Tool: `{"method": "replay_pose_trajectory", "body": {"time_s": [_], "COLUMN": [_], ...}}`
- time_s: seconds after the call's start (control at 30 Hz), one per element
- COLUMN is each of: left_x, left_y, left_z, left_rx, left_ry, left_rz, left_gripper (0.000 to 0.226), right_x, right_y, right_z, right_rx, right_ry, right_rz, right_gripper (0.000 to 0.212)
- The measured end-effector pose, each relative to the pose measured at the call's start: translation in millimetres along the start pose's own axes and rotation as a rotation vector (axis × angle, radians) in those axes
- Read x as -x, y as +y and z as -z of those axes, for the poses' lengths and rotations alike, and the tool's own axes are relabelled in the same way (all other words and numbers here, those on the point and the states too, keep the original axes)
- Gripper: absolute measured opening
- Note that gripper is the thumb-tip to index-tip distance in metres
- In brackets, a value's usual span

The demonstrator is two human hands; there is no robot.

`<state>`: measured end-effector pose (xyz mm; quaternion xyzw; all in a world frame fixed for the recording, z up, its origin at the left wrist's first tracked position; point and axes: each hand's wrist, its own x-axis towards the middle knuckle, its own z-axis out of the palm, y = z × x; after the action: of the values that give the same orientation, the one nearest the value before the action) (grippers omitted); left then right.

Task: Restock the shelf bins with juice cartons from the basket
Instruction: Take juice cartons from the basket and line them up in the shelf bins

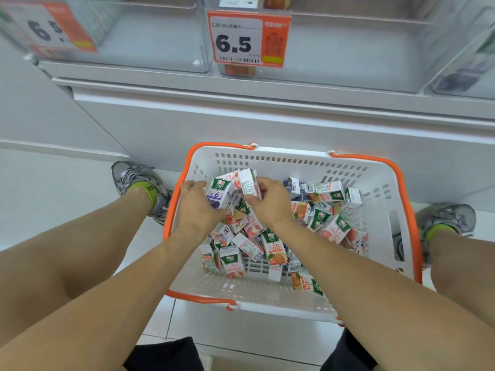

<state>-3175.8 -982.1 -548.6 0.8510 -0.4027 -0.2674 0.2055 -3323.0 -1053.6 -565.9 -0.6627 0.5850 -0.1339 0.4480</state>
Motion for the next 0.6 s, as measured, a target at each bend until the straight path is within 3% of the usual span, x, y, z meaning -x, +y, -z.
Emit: {"method": "replay_pose_trajectory", "body": {"time_s": [0.13, 0.23, 0.37, 0.47, 0.6], "left_x": [11.0, 9.8, 5.8, 3.4, 7.8], "left_y": [19.0, 21.0, 32.3, 43.5, 62.9], "left_z": [0.5, 1.8, 18.8, 33.0, 56.9], "left_rx": [0.119, 0.362, 0.775, 0.891, 0.987], "left_ry": [-0.16, -0.194, -0.357, -0.441, -0.601], "left_rz": [0.131, 0.274, 0.436, 0.352, 0.221], "left_gripper": [0.028, 0.016, 0.019, 0.027, 0.035], "right_x": [9.5, 9.0, 5.8, 10.1, 21.3], "right_y": [6.3, 9.3, 6.7, -1.5, -20.7], "right_z": [2.5, 7.5, 29.3, 59.3, 98.6], "right_rx": [-0.163, -0.37, -0.708, -0.908, -0.947], "right_ry": [0.014, -0.026, -0.174, -0.307, -0.407], "right_rz": [-0.094, -0.201, -0.272, -0.223, -0.055], "right_gripper": [0.043, 0.033, 0.037, 0.039, 0.059]}}
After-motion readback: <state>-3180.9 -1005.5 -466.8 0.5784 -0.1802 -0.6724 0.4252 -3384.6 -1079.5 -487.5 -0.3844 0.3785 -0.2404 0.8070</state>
